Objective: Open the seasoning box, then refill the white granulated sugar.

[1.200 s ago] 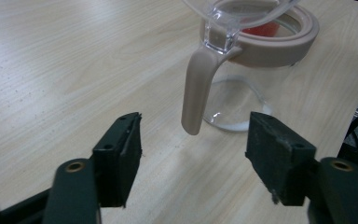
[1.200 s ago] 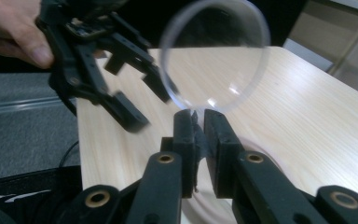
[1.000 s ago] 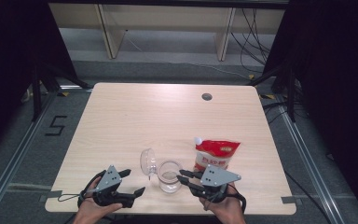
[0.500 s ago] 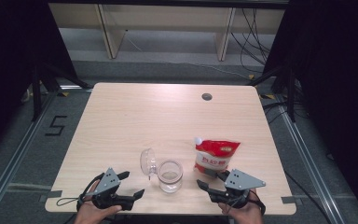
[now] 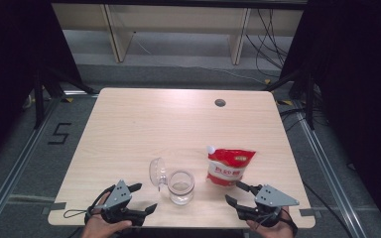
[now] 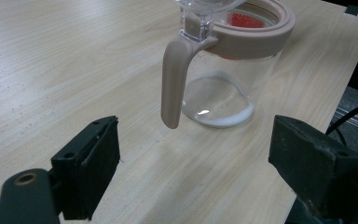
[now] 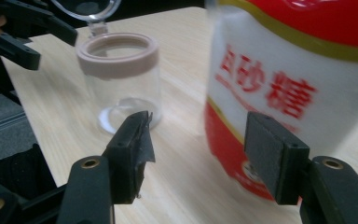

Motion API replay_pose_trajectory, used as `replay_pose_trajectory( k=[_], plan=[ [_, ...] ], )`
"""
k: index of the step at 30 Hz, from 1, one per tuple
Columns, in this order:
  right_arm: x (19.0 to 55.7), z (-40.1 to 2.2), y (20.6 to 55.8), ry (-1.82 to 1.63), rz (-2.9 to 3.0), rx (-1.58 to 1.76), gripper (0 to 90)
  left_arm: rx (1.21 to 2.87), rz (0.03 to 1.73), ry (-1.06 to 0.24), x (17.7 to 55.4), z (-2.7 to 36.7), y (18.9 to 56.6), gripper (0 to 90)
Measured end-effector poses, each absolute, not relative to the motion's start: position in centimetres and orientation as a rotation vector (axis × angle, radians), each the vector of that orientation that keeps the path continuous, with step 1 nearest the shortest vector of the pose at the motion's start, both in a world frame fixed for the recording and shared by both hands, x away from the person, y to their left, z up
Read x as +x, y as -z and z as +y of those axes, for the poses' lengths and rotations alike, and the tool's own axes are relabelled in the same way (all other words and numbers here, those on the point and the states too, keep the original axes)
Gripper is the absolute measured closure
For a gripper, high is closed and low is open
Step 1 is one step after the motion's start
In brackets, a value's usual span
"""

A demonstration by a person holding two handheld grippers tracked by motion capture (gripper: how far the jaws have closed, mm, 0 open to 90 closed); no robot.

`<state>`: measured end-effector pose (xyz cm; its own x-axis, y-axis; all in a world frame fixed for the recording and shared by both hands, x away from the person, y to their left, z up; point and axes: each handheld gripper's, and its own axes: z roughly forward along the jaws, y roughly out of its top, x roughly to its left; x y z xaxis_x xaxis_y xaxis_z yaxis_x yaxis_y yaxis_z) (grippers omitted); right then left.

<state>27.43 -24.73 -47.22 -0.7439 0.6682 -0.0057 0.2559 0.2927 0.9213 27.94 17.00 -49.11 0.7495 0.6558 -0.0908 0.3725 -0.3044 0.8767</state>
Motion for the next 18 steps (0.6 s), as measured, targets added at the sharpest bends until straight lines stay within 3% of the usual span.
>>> replay_pose_trajectory(
  k=[18],
  plan=[
    [28.5, -27.8, 47.8, -1.422, 2.089, 0.949, 34.2, 1.902, 0.781, -0.362, 28.2, 17.5, 49.0, 15.8]
  ],
)
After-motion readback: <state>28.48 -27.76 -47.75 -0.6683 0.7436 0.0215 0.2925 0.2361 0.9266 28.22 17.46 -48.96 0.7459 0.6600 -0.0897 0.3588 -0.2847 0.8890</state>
